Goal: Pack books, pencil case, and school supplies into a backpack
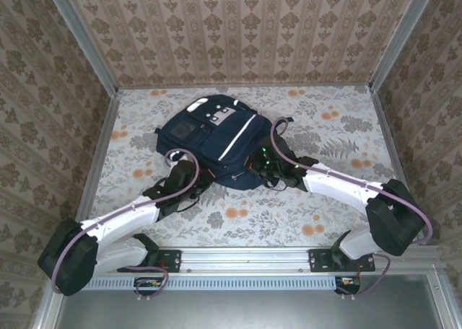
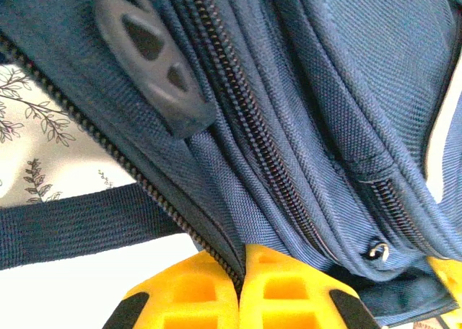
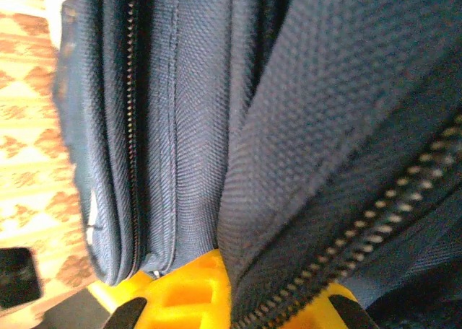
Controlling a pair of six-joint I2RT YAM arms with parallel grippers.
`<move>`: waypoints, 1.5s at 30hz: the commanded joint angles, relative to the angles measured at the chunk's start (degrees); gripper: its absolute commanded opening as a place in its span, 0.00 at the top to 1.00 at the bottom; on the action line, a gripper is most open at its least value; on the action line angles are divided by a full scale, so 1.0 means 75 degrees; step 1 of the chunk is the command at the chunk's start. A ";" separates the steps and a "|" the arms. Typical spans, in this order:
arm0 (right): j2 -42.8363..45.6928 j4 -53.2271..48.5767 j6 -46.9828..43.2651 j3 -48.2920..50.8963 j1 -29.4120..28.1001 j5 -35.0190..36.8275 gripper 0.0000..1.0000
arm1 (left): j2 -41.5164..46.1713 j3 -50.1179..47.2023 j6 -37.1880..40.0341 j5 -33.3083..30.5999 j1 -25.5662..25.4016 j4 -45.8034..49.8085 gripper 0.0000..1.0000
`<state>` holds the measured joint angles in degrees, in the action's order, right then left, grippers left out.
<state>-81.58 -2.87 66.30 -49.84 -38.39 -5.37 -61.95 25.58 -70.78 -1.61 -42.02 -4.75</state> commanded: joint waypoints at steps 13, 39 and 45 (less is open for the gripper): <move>0.1193 0.0088 -0.0913 0.0357 0.0051 0.0372 0.56 | -0.0391 0.0333 0.0119 -0.0025 -0.0069 0.0782 1.00; 0.0366 -0.0294 0.0640 0.1337 0.0051 0.0983 0.32 | -0.0318 0.0187 0.0056 -0.0043 -0.0232 0.0699 1.00; -0.0307 0.0233 0.0697 0.1186 0.0220 0.0646 0.68 | -0.0277 0.0053 0.0019 -0.0101 -0.0223 0.0634 1.00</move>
<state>-82.19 -3.99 70.70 -39.29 -37.50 1.08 -65.52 26.65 -70.78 -2.42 -42.78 -1.06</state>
